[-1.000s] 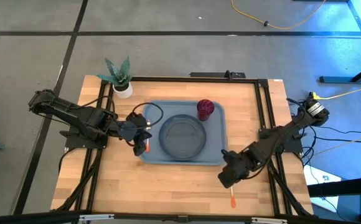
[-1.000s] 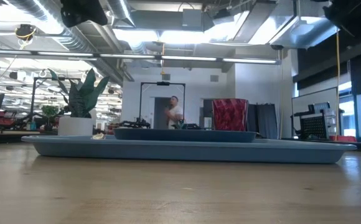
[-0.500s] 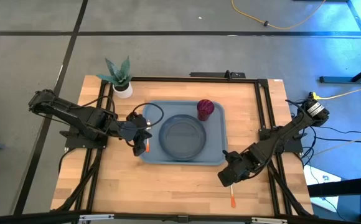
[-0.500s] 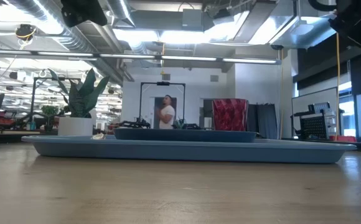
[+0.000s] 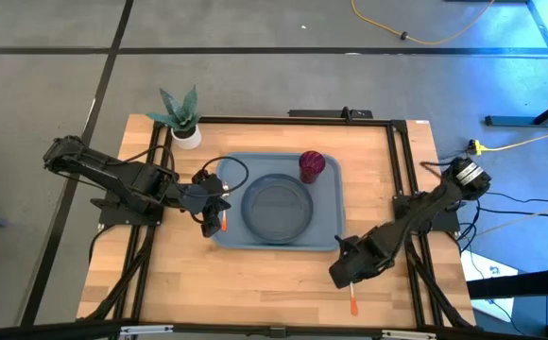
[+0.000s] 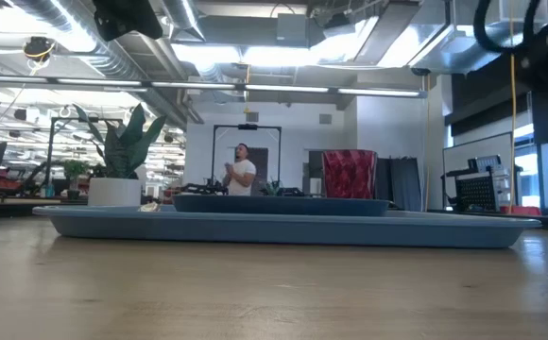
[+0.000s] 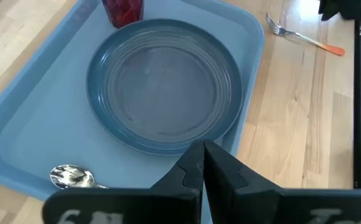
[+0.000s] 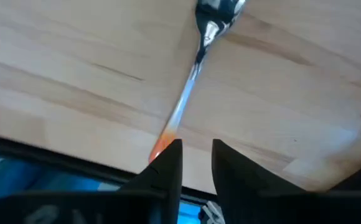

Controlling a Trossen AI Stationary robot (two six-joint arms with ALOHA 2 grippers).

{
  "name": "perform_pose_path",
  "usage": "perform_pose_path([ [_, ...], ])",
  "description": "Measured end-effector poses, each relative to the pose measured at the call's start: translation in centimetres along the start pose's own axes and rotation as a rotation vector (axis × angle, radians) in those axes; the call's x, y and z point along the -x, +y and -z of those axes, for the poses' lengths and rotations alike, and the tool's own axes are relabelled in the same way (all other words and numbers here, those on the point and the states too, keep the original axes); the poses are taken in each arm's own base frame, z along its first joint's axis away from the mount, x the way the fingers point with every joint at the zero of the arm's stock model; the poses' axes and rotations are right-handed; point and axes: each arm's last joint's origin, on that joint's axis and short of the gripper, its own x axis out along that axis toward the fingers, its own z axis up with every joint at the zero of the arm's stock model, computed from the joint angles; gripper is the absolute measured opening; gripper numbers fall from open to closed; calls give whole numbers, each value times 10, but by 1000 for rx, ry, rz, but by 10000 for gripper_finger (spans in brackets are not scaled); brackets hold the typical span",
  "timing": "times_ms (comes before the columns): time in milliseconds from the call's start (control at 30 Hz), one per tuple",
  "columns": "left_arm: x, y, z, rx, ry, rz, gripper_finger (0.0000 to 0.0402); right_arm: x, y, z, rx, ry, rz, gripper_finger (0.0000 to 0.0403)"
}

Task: Pick and place plate/cup/fork/spoon on tray
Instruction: Put the orange fork on the blue tray

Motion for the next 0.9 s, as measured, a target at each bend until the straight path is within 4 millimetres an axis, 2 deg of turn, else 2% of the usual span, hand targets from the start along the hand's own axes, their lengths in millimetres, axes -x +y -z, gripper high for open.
perform_pose_path([
  [167,0,0,0,0,0,0,0,-19,9,-3,2,-3,1,89],
  [367,0,0,0,0,0,0,0,-33,10,-8,-16,-22,54,89],
  [900,0,0,0,3,-1,1,0,-47,11,-17,-28,-154,77,90],
])
